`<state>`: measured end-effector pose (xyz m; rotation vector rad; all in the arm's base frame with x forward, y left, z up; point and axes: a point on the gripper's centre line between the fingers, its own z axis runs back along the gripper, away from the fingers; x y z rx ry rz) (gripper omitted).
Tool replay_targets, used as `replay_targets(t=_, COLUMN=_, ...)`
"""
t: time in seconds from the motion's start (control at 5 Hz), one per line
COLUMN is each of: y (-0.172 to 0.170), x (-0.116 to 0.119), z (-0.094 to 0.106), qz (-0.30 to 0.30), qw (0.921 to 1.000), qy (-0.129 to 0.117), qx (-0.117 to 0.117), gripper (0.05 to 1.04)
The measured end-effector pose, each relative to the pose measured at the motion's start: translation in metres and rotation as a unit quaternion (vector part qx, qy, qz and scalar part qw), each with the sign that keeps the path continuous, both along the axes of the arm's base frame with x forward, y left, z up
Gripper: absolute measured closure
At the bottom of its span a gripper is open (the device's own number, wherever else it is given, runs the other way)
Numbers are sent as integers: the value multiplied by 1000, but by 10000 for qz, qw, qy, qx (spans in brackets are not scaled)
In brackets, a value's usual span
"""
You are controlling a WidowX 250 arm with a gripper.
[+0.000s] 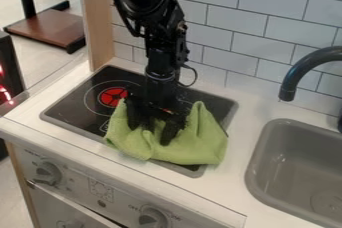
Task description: Unfold the cloth from left to right
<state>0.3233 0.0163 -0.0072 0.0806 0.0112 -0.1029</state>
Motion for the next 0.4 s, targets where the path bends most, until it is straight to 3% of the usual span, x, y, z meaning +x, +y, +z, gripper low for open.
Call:
replay_targets(t=0.2, y=0, x=18, z=-2, qz=-206, qw=9998, qy=35, qx=-40, gripper=83)
replay_targets(t=0.4, y=-6, x=37, z=-3, qz=-317, qw=9992, qy=60, qx=-233, gripper=83)
